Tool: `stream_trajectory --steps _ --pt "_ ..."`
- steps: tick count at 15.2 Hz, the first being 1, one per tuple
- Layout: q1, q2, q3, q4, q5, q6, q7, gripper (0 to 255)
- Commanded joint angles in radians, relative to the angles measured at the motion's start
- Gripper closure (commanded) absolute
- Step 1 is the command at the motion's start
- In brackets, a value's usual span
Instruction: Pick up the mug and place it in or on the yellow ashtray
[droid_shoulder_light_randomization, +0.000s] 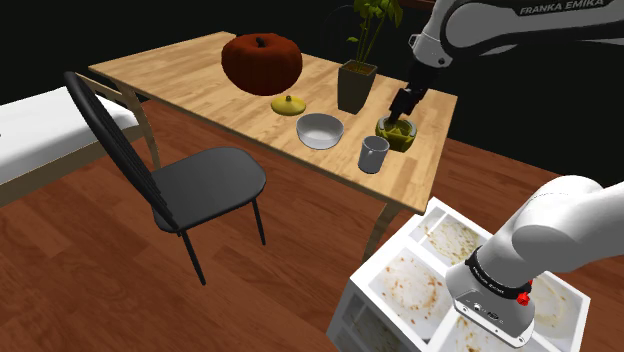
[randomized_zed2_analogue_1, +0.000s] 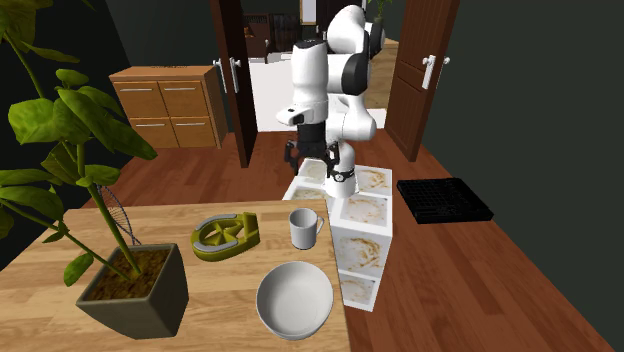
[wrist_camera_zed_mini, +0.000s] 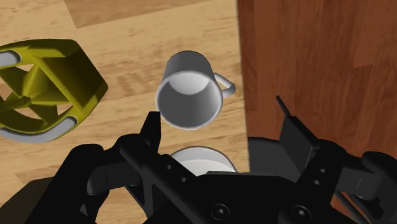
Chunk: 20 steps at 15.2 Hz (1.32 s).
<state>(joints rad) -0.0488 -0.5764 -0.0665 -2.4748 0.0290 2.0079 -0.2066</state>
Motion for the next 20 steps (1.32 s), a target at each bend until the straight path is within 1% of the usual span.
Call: stream_trajectory --steps 1,9,10,17,20 --pt "-0.004 0.069 -0.022 0.003 -0.002 0.052 -0.029 0" --pt "-0.014 0.343 -0.1 0.031 0.021 0.237 -0.152 0" --pt "-0.014 0.35 -0.101 0.032 0.022 0.241 -0.155 0" --pt "-0.006 0.418 -0.102 -0.012 0.043 0.352 -0.17 0" --pt "-0.006 0.418 -0.102 -0.012 0.043 0.352 -0.17 0"
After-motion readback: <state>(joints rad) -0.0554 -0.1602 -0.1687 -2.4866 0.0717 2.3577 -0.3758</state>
